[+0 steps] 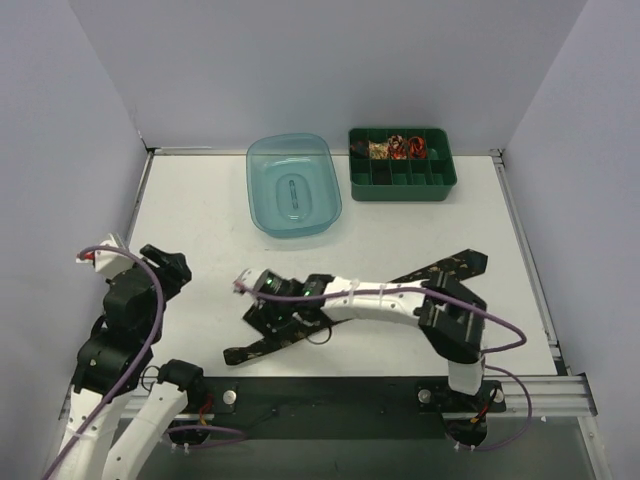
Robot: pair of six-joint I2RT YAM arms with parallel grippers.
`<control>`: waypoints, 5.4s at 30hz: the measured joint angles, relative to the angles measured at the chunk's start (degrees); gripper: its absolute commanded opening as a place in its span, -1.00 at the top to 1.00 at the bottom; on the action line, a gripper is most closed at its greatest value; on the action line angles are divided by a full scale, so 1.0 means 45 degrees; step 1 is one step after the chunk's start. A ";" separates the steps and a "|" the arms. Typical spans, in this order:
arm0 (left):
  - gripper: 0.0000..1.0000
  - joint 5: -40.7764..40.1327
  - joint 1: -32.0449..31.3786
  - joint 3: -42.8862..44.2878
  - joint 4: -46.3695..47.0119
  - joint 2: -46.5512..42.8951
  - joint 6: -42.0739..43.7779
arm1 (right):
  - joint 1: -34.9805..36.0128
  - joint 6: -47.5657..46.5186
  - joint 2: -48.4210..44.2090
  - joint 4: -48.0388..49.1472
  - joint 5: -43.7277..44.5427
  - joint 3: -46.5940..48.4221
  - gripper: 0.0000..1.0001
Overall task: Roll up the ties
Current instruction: Flatten out the tie at the center of the board.
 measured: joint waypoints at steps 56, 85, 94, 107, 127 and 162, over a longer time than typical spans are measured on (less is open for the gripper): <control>1.00 0.2555 -1.2036 -0.6003 0.3779 0.7640 -0.5872 | -1.5805 0.4333 -0.5668 -0.1379 0.1695 -0.4983 -0.10; 1.00 0.1647 -0.3507 -0.4415 0.3410 0.9899 -0.0899 | -1.6043 0.4342 -0.5425 -0.1093 0.0962 -0.4983 -0.56; 0.03 0.2433 -0.3925 -0.4473 0.4051 0.7893 0.0146 | -1.7063 0.4352 -0.6101 -0.1365 0.1598 -0.5017 -0.53; -0.74 0.2977 -0.4940 -0.4658 0.4143 0.4663 0.0364 | -1.8467 0.4396 -0.4911 -0.1831 0.2089 -0.4998 -0.36; -0.77 0.2900 -0.4119 -0.4483 0.4085 0.4736 0.1185 | -1.8880 0.4435 -0.2832 -0.1729 0.0860 -0.4838 0.25; -0.75 0.3016 -0.4012 -0.4809 0.4473 0.5581 0.1219 | -1.8384 0.4949 -0.2501 0.0126 -0.0675 -0.4867 1.00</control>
